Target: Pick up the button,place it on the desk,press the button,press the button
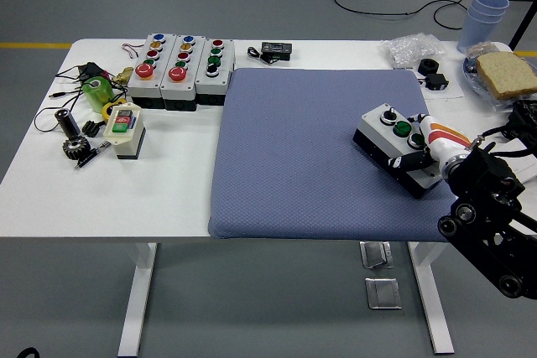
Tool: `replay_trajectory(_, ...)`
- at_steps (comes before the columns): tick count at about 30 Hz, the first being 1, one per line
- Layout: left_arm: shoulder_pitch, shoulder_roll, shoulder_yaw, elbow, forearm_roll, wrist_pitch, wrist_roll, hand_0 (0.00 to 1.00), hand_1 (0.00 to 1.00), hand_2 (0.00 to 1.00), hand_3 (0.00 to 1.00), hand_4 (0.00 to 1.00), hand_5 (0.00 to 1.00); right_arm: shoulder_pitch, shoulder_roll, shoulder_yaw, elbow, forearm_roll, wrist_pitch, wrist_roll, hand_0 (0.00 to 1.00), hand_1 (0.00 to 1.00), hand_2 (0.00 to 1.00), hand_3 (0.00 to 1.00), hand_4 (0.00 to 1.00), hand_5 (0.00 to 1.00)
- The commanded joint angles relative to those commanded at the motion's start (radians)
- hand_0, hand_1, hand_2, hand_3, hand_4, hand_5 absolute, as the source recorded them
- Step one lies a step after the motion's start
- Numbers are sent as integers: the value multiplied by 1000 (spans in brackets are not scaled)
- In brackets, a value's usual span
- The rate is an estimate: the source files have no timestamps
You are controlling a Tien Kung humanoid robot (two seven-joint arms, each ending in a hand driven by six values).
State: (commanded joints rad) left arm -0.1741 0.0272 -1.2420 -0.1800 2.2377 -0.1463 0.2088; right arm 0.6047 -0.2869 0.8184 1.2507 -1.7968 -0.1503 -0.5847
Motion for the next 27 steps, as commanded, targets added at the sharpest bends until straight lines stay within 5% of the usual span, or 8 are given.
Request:
replay_trajectory(5, -1, 0, -1, 0, -2, -3, 1, 651, 643, 634, 547, 298, 848, 59, -32, -90, 37, -12, 91, 195, 134, 160, 396, 533, 724, 86)
replay_trajectory(11, -1, 0, -4, 0, -2, -5, 1, 651, 644, 635, 545, 298, 848, 134, -31, -203, 6, -92, 103, 405, 142, 153, 394, 533, 722, 93)
replay_trajectory(18, 2, -1, -8, 0, 0, -6, 4, 651, 643, 634, 546, 298, 848, 172, 6, -247, -67, -150, 182, 407, 158, 158, 411, 535, 728, 97)
replay_trajectory(19, 2, -1, -8, 0, 0, -6, 4, 651, 643, 634, 546, 298, 848, 174, 9, -251, -75, -158, 188, 406, 158, 158, 411, 535, 728, 97)
replay_trajectory(20, 3, -1, -9, 0, 1, -6, 4, 651, 642, 634, 546, 298, 848, 173, 11, -255, -82, -165, 190, 409, 240, 270, 493, 612, 788, 126)
replay_trajectory(25, 5, -1, -9, 0, 2, -6, 3, 651, 642, 634, 546, 298, 848, 168, 15, -258, -100, -187, 198, 420, 240, 270, 493, 612, 788, 126)
replay_trajectory(26, 5, -1, -9, 0, 3, -6, 3, 651, 642, 634, 546, 298, 848, 166, 15, -256, -101, -190, 196, 422, 838, 729, 846, 962, 955, 195)
replay_trajectory(27, 6, -1, -10, 0, 4, -6, 3, 651, 642, 634, 546, 298, 848, 164, 15, -253, -101, -195, 194, 425, 838, 729, 846, 962, 955, 195)
